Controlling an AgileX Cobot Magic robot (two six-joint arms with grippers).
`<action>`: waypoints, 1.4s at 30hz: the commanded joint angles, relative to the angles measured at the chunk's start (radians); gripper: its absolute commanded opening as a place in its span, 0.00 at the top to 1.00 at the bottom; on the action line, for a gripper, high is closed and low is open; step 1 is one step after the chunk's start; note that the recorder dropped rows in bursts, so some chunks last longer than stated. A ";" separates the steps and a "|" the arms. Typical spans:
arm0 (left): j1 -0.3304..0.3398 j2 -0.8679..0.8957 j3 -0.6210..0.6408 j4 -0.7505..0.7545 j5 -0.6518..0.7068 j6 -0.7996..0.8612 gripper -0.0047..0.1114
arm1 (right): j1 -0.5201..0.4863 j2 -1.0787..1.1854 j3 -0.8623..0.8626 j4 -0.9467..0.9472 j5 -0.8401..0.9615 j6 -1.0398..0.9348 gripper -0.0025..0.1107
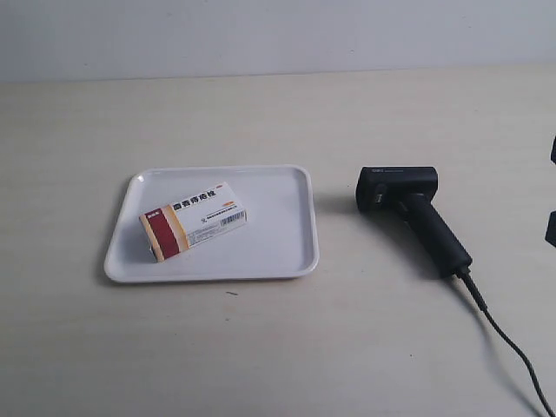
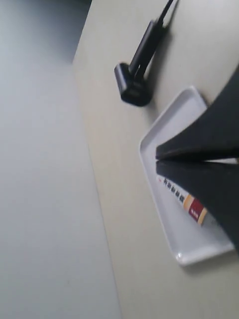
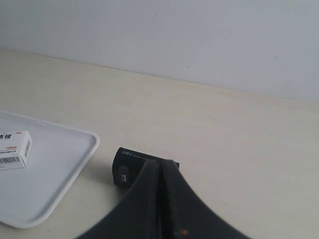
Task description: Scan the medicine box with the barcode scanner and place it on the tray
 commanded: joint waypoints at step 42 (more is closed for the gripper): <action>0.229 -0.222 0.023 -1.403 0.566 1.395 0.94 | -0.004 -0.007 0.005 0.000 0.002 0.000 0.97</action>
